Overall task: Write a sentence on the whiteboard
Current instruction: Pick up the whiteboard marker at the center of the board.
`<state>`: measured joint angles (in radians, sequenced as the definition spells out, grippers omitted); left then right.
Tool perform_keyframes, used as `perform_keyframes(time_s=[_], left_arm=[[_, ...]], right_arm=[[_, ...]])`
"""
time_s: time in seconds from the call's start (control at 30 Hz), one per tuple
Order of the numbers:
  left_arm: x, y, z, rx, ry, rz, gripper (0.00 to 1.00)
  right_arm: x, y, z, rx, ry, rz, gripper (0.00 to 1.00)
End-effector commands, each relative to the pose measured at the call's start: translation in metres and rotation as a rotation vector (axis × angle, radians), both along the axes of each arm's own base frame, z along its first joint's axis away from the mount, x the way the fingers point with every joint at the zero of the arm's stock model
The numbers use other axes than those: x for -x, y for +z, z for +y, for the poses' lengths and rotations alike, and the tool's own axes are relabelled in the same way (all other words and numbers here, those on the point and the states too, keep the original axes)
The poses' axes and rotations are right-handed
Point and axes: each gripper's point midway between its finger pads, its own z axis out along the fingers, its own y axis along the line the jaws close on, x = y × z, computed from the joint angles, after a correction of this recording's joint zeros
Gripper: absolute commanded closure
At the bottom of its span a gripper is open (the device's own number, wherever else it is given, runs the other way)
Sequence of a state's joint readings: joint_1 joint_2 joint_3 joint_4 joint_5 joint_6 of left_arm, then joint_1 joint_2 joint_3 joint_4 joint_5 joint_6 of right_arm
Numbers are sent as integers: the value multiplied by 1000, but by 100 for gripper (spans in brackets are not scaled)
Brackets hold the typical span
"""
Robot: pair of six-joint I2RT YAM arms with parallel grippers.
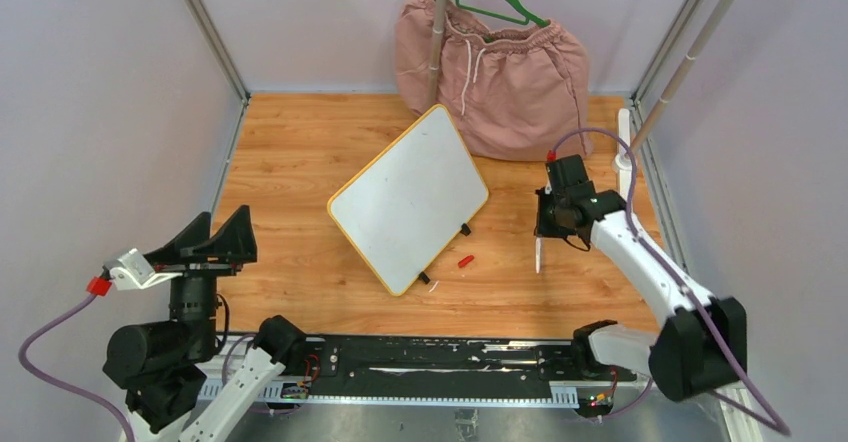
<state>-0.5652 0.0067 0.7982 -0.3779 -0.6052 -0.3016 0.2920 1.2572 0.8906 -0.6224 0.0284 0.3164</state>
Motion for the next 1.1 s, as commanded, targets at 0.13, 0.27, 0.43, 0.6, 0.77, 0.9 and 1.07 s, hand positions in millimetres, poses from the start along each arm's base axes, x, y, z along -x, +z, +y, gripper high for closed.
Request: perform_keyframes(time_s=[0.13, 0.27, 0.43, 0.6, 0.77, 0.9, 1.07], left_arm=[[18, 57, -50, 116, -323, -169, 0], [11, 77, -119, 23, -618, -113, 0], [7, 80, -200, -13, -1004, -29, 0], [0, 81, -236, -5, -1183, 20, 0], [-2, 94, -247, -13, -1239, -18, 0], [4, 100, -253, -55, -1294, -61, 0], [3, 88, -258, -133, -1311, -77, 0]], right_arm=[[51, 106, 40, -207, 180, -280, 100], [74, 183, 71, -451, 329, -524, 100], [104, 268, 94, -773, 445, -798, 100], [115, 319, 103, -1003, 460, -941, 100], [113, 365, 113, -1145, 514, -1046, 100], [110, 395, 123, -1207, 567, -1100, 100], [108, 415, 135, -1223, 639, -1162, 100]])
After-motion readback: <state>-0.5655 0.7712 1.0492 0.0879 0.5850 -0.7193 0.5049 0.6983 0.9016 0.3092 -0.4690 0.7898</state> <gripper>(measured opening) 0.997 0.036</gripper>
